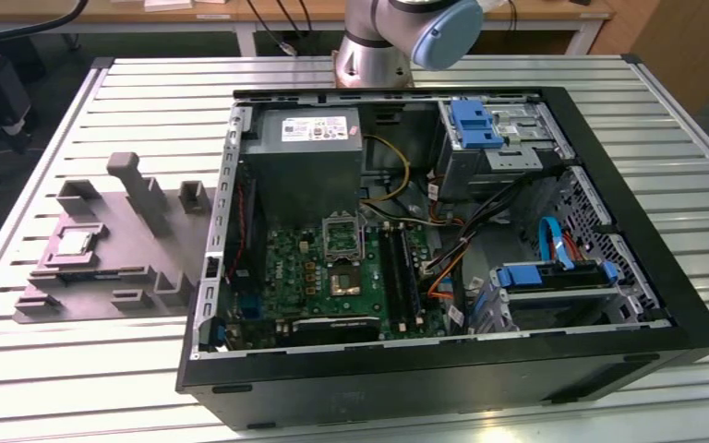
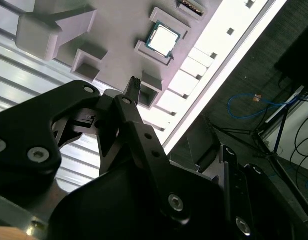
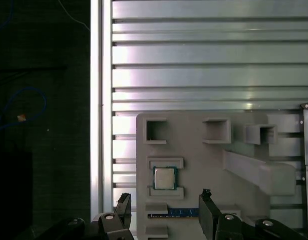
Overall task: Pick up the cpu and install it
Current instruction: 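Pick up the cpu and move it towards the insertion slot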
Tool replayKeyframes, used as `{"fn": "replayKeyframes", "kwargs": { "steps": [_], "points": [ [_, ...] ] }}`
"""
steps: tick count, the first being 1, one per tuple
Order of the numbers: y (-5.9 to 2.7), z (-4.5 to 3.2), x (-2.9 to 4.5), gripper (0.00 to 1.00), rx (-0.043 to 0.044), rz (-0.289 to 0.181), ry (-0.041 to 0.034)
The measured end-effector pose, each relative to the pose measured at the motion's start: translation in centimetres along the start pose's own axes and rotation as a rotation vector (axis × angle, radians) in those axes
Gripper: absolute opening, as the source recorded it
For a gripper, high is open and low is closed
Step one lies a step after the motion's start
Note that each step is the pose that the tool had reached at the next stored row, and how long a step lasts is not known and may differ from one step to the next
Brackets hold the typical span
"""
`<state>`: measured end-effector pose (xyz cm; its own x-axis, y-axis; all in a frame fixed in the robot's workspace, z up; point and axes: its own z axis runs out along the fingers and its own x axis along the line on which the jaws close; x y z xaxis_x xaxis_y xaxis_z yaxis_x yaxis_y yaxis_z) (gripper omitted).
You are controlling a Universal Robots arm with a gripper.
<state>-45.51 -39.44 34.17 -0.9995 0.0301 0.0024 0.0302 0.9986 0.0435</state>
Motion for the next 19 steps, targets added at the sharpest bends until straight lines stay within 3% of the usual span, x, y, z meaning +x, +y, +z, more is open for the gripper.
{"fn": "replayKeyframes", "kwargs": {
  "steps": [19],
  "points": [
    [-0.02, 0.55, 0.00, 0.65, 0.0000, 0.000, -0.0001]
  ]
}}
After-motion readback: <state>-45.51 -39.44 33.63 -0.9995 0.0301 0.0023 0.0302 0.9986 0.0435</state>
